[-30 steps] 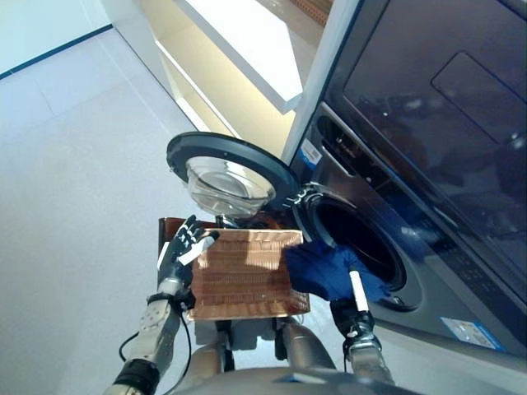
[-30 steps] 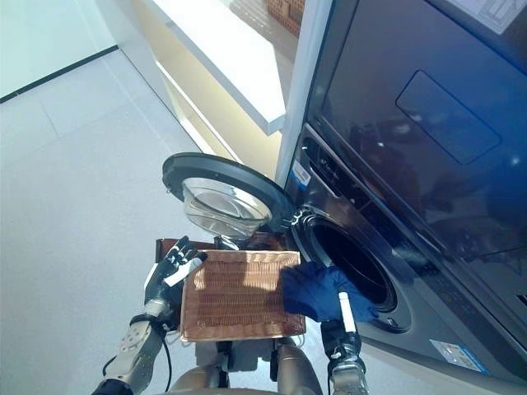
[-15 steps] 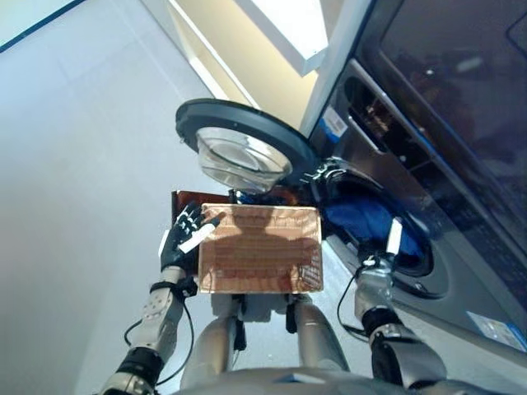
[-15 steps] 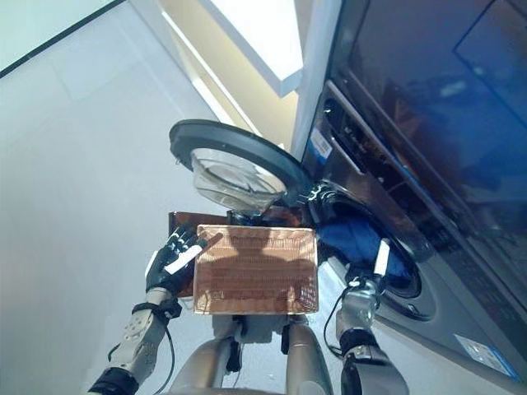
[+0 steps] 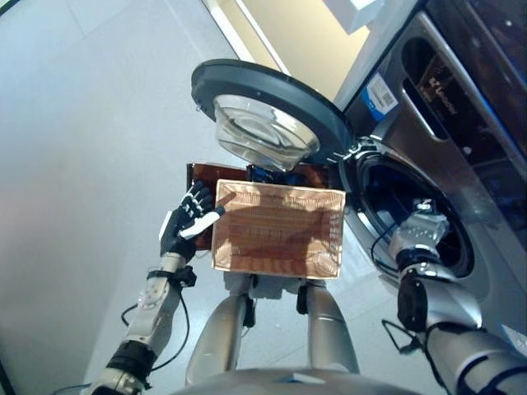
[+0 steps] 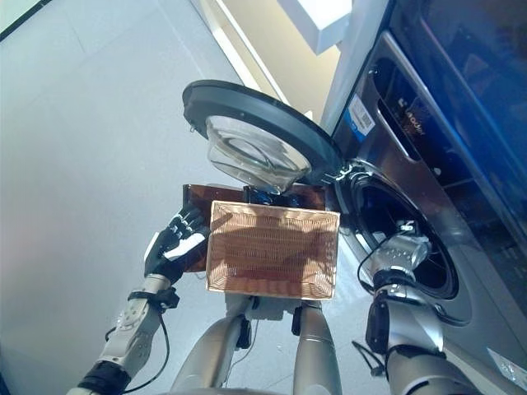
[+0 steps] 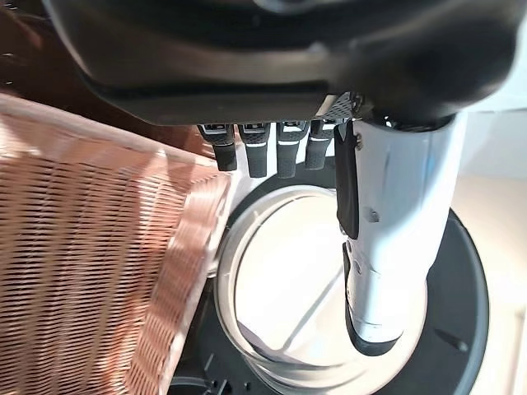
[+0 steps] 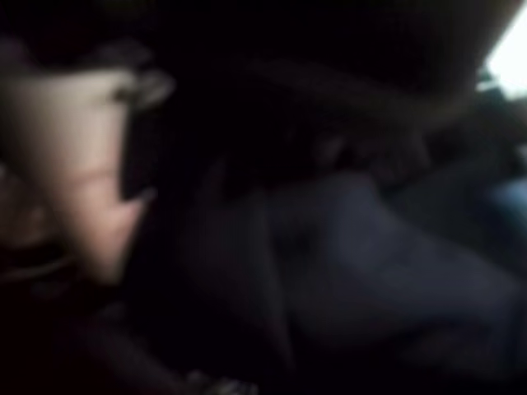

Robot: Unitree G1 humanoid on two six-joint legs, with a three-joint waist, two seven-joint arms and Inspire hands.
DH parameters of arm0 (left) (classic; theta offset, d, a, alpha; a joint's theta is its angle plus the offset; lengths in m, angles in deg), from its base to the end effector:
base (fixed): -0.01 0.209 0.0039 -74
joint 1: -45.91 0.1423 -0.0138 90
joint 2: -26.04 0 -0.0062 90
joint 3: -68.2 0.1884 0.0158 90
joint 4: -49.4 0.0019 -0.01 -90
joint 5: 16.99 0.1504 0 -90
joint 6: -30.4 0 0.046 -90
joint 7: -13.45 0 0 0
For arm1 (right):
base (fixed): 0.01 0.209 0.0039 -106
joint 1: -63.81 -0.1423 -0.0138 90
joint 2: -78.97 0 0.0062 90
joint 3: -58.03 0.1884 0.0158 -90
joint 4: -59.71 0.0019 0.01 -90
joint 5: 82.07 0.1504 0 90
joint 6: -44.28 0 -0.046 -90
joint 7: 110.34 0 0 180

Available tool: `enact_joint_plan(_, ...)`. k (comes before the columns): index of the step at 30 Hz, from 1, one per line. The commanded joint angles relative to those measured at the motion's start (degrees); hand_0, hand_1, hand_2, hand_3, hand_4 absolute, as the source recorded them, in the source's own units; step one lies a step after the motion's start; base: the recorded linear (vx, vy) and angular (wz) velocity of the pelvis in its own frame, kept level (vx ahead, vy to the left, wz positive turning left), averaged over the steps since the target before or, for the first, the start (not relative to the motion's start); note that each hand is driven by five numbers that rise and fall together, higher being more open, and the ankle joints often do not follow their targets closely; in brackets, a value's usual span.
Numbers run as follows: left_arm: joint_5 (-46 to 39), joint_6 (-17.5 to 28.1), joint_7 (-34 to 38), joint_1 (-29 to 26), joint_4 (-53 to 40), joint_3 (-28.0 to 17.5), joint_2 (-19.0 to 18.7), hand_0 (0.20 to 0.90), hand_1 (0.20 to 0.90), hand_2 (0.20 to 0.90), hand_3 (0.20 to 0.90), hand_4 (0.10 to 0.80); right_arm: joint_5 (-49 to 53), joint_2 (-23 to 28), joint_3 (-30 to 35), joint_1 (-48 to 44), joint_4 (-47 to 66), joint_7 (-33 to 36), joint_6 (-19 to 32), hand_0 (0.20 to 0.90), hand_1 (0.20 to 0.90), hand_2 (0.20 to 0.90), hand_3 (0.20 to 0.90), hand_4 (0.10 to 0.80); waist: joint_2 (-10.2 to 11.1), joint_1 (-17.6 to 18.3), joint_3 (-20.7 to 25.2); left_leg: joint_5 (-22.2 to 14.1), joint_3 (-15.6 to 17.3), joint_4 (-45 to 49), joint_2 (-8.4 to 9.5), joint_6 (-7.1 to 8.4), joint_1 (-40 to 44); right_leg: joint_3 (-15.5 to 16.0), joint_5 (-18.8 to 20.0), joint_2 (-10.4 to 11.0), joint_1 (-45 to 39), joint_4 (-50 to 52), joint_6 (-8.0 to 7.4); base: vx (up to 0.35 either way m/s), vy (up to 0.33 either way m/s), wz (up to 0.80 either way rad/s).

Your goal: Pick up the clothes and place them into the washing machine

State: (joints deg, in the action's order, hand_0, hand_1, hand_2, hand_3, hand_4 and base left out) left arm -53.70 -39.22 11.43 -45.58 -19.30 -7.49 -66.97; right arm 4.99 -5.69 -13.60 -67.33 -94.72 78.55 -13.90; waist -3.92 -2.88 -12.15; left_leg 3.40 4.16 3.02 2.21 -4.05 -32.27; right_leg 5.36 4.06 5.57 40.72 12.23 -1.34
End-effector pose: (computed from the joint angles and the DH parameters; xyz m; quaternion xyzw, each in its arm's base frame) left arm 0.2048 0.1929 -0.0124 -0.1296 0.0306 -0.0224 0.9908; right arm 0.3052 -0.2888 0.0547 0.5671 -0.1419 -0.4536 0.6727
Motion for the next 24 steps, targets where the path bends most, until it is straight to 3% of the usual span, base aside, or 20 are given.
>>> enact_joint_plan(1,-0.7,4.6,-0.2,2.3,-8.6,0.1,-2.9,0.9,0.9,0.9,0.9,0.8,-3.8,12.4,-0.6,-5.1,1.9,2.9,7.2,0.2,0.2,0.2,0.2,0.3,0.0,-0.5,5.4,-0.3,-1.5,0.8,1.3,2.39,-4.7,0.7,-2.2,-0.5,1.5,-0.3,0.13,0.0,0.0,0.0)
enact_joint_plan(9,-0.1,4.6,1.4,2.8,-11.1,0.4,-4.8,0.9,0.9,0.9,0.9,0.8,-8.2,19.1,0.7,-9.4,-0.1,12.0,10.3,0.2,0.2,0.2,0.2,0.3,-0.6,-0.4,5.8,0.1,-1.9,-0.3,1.27,2.69,-5.0,0.9,-2.6,-0.4,2.6,0.3,0.12,0.009,0.005,0.02)
enact_joint_plan(15,0.2,4.7,2.2,3.7,-11.6,-0.2,-5.6,0.9,0.9,0.9,0.9,0.8,-12.3,24.7,1.2,-10.4,-5.3,17.8,9.8,0.2,0.2,0.2,0.2,0.3,-1.0,-0.2,6.1,0.3,-2.0,-0.9,1.27,2.66,-5.4,1.0,-2.7,-0.4,3.2,0.3,0.06,0.001,0.005,-0.01)
enact_joint_plan(24,-0.6,5.4,2.1,3.7,-12.0,0.2,-5.7,0.9,0.9,0.9,0.9,0.8,-11.0,23.8,0.1,-11.7,-5.1,16.5,9.9,0.2,0.2,0.2,0.2,0.3,-0.9,0.1,6.2,0.2,-1.3,-1.3,1.0,2.58,-5.1,0.4,-2.3,-0.7,3.2,-0.5,-0.01,0.006,0.013,-0.07)
